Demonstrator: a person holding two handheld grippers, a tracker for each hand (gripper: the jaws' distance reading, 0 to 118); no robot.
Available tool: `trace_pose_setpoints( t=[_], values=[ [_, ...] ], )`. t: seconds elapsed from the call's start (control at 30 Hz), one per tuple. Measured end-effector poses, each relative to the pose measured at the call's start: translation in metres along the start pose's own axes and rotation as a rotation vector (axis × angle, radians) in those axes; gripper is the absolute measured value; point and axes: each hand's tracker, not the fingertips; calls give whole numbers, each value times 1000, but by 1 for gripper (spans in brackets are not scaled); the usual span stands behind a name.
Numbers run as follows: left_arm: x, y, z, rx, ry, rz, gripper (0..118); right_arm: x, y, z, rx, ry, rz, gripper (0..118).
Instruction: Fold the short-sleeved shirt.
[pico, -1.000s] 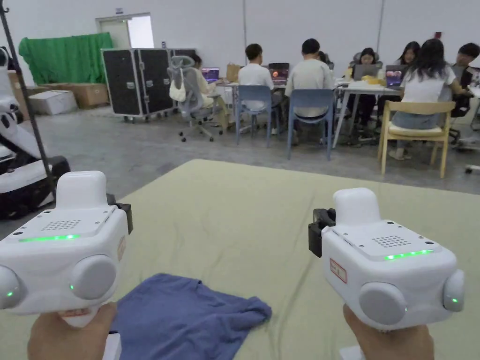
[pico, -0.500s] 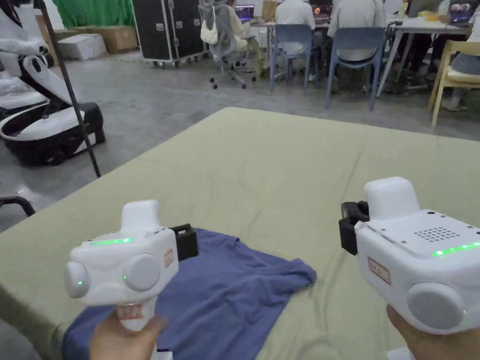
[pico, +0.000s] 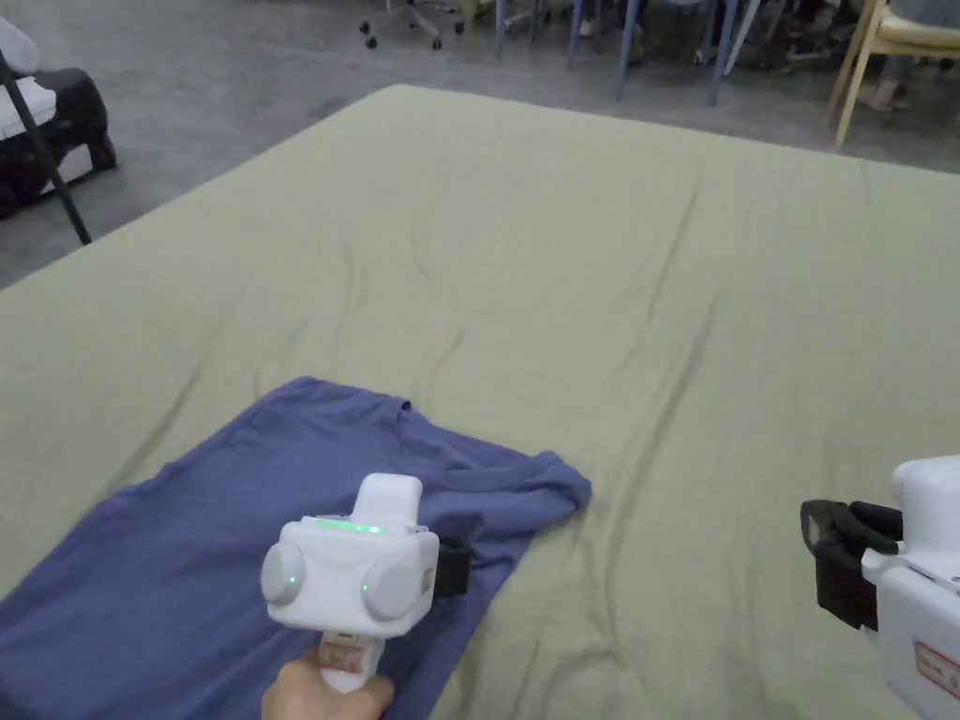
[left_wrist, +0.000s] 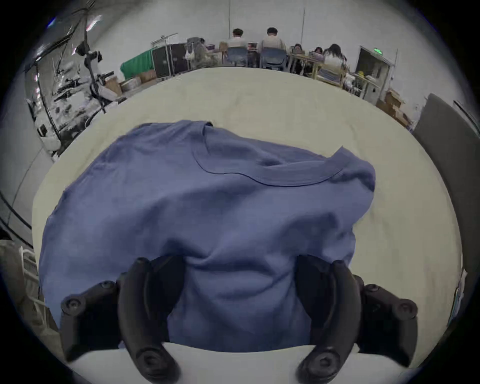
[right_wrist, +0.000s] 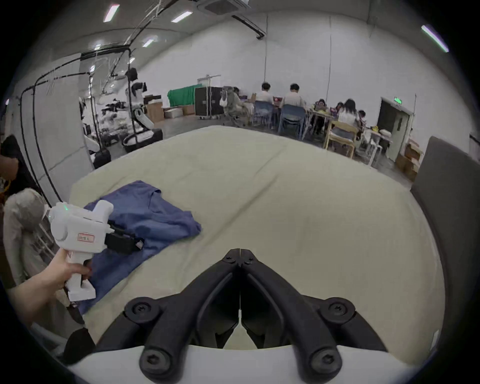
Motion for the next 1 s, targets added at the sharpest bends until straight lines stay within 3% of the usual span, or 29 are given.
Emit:
trace_pose_setpoints(
  t=[0.03,0.1,0.13,0.17,0.2,0.3,0.47,0.57,0.67,0.83,1.0],
  values=[
    [-2,-2,1,12,-12,-6,93,2,-5,0,-6,11,-24,3],
    [-9,-3,11,47,-17,-17,64,5,-15,2,-18,25,-64,3],
    [-12,-3,17,63,-19,-4,27,8,-19,5,-23,26,-77,3],
    [-20,-2,22,85,-23,48,6,12,-24,9,-27,29,-89,3],
    [-26,-2,24,90,19,81,6,13,-25,11,-31,26,-93,3],
    [-45,-2,24,71,-93,205,6,26,-33,27,-37,-4,-96,3],
    [-28,17,79,216,-120,268,6,59,-38,74,1,-73,-136,3],
    [7,49,136,323,-134,194,5,81,-41,118,46,-161,-120,3],
    [50,84,172,401,-251,114,5,102,-47,164,82,-240,-124,3],
    [194,111,211,408,-521,-174,5,134,-66,249,143,-385,-199,3],
    [358,65,229,274,-793,-458,5,159,-93,325,157,-583,-220,3]
  ],
)
